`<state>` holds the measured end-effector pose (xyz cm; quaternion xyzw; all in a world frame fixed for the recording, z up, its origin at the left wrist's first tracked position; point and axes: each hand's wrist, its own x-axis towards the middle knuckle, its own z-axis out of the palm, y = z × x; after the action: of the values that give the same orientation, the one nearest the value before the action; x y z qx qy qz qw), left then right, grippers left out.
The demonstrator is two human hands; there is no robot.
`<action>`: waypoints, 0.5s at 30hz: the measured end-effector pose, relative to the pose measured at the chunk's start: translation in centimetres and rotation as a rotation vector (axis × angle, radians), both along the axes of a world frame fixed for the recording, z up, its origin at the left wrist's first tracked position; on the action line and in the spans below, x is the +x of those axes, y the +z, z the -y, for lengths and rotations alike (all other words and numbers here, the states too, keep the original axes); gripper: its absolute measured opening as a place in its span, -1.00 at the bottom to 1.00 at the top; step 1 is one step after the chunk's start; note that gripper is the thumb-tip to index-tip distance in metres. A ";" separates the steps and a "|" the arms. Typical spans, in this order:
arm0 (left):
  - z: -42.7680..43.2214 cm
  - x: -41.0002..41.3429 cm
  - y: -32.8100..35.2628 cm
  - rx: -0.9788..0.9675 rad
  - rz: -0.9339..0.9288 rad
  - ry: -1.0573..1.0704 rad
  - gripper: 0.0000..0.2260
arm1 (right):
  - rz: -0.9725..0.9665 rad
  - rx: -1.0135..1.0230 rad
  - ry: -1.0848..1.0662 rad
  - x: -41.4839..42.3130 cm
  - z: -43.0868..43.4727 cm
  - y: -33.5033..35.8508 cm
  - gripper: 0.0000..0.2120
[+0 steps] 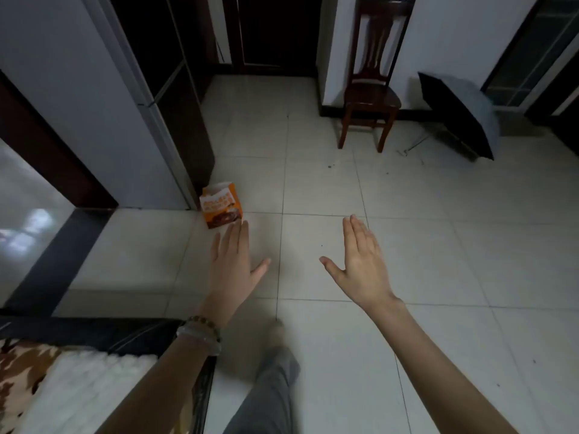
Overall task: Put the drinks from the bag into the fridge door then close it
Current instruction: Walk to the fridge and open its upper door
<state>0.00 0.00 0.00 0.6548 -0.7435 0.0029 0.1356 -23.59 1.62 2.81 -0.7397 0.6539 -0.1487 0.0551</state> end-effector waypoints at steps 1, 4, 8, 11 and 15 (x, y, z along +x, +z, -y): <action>1.4 0.1 -0.5 0.003 -0.006 0.000 -0.28 | 0.010 -0.006 0.004 0.0 1.4 -0.3 -0.24; 6.1 0.4 -1.0 0.015 -0.009 0.043 -0.26 | 0.003 -0.030 0.008 0.2 6.4 -0.2 -0.25; 14.0 0.9 -1.5 0.000 -0.031 0.003 -0.28 | 0.008 -0.042 0.018 0.4 14.7 0.3 -0.25; 19.3 1.5 -1.6 -0.011 -0.051 -0.001 -0.28 | -0.009 -0.041 0.043 0.5 20.6 1.1 -0.25; 25.7 1.7 -0.9 -0.002 -0.060 0.000 -0.30 | -0.008 -0.051 0.071 0.8 27.4 1.9 -0.25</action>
<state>1.72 -25.67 -0.88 0.6545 -0.7391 -0.0158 0.1584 -22.82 -25.75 4.74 -0.7643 0.6235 -0.1602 0.0389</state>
